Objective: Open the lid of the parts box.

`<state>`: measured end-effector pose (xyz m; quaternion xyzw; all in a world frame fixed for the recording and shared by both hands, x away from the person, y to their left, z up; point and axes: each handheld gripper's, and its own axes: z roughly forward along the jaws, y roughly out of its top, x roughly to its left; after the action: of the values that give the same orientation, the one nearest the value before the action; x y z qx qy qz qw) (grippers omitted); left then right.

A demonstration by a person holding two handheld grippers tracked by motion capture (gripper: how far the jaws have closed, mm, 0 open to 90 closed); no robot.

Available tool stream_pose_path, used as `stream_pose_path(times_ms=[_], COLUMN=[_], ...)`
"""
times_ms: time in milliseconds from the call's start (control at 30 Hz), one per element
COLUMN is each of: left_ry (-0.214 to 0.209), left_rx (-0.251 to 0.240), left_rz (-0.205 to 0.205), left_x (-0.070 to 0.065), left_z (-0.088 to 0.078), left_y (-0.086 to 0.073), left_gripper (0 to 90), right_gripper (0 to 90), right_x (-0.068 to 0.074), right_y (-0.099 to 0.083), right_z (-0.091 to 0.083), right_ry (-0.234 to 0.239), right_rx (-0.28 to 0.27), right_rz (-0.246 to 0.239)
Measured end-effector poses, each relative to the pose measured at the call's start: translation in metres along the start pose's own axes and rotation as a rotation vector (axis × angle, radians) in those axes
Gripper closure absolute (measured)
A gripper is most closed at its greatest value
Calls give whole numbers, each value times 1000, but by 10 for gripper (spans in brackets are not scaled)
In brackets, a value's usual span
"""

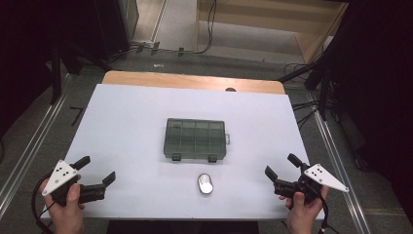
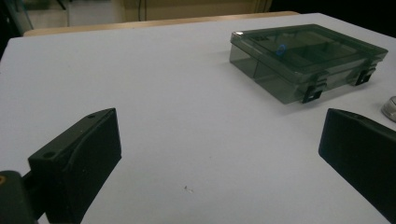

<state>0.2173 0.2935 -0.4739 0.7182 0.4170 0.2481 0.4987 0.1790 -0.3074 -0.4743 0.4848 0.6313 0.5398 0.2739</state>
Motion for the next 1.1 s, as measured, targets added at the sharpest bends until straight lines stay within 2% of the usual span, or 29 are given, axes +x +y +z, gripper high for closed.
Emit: stream_pose_path(times_ms=[67, 133, 200, 267, 367, 400, 433, 467, 500, 767, 900, 967, 1100], left_ry=[-12, -16, -25, -29, -24, -16, -13, -9, -11, -40, -55, -53, -69], left_rx=[-5, 3, 9, 18, 20, 21, 21, 19, 18, 14, 24, 19, 17], left_rz=[-10, -13, -14, -14, -9, -10, -10, -11, -8, 2, 22, 19, 14], left_x=[1, 2, 2, 1, -1, -2, -2, -3, -4, -11, -14, -14, -15], left_z=[-1, 0, 0, 1, 2, 3, 3, 3, 4, 10, 14, 15, 18], left_y=[0, 0, 0, 0, 1, 2, 2, 2, 3, 9, 12, 14, 17], left_gripper=[0, 0, 0, 0, 0, 64, 128, 128, 170, 168, 170, 212, 220], right_gripper=[0, 0, 0, 0, 0, 0, 0, 0, 0, 0, 0, 0, 0], right_x=[3, 10, 12, 16, 25, 29, 30, 30, 31, 39, 44, 46, 48], right_y=[1, 4, 4, 5, 5, 5, 5, 5, 5, 7, 9, 10, 12], right_z=[2, 8, 9, 12, 17, 19, 19, 19, 20, 26, 30, 31, 35], right_ry=[5, -32, -38, -8, -4, 12, 13, 13, 17, 33, 40, 36, 51], right_rx=[12, 38, 51, 56, 73, 79, 82, 82, 81, 87, 84, 79, 69], right_rz=[-6, -34, -47, -67, -102, -112, -114, -114, -119, -120, -119, -124, -130])
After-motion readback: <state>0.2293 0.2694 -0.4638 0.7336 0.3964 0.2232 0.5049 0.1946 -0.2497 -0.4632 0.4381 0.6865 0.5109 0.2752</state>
